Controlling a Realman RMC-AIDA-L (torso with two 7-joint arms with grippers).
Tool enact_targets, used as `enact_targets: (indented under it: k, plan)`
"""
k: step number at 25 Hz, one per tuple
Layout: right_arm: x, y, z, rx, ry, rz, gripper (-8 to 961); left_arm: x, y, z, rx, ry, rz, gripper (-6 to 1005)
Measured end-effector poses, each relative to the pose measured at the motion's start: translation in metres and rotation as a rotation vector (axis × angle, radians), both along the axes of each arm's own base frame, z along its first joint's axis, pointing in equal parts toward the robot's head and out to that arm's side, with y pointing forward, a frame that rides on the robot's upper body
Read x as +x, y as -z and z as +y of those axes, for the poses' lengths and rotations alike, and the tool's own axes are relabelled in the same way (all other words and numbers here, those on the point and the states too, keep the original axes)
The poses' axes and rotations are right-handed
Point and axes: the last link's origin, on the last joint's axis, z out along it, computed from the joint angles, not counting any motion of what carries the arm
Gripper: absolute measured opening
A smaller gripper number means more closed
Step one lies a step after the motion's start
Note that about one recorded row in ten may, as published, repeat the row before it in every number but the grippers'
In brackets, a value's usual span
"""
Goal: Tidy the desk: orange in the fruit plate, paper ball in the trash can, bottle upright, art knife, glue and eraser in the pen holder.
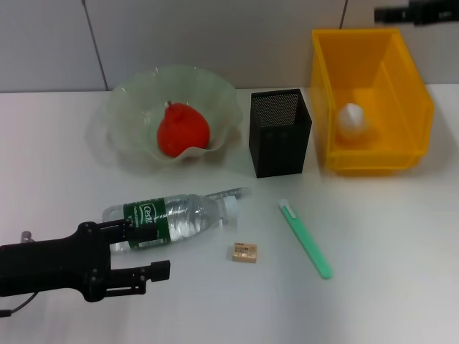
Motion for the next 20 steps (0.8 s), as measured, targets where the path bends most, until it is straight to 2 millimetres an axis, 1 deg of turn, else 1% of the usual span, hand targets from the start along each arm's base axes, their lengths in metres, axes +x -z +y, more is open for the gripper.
enact_targets:
  k: [1,2,4,7,10,12,14,17,20]
  plan:
    - [-0.003,-0.007,-0.010,0.008,-0.086,0.142,789,0.000,0.000,0.000,-0.001,0.001,-0.001,766]
    - [-0.003,-0.007,-0.010,0.008,-0.086,0.142,789,0.001,0.000,0.000,-0.002,0.003,-0.002,766]
    - [-0.003,-0.016,-0.028,0.003,-0.229,0.301,789,0.001,0.000,-0.001,-0.004,0.005,-0.004,766]
    - [0.002,-0.024,-0.056,-0.035,-0.425,0.461,788,0.002,0.000,0.000,-0.006,0.009,-0.007,766]
    - [0.010,-0.024,-0.077,-0.096,-0.539,0.517,788,0.003,0.000,0.000,-0.008,0.015,-0.010,766]
    - [0.018,-0.016,-0.087,-0.143,-0.559,0.503,787,0.005,0.000,0.001,-0.010,0.022,-0.013,766]
    - [0.027,-0.001,-0.097,-0.221,-0.564,0.443,787,0.007,0.000,0.003,-0.011,0.030,-0.014,766]
    - [0.039,0.029,-0.113,-0.339,-0.564,0.354,787,0.011,0.000,0.006,-0.011,0.043,-0.014,766]
    - [0.048,0.056,-0.123,-0.429,-0.539,0.270,786,0.016,0.001,0.012,-0.011,0.052,-0.012,766]
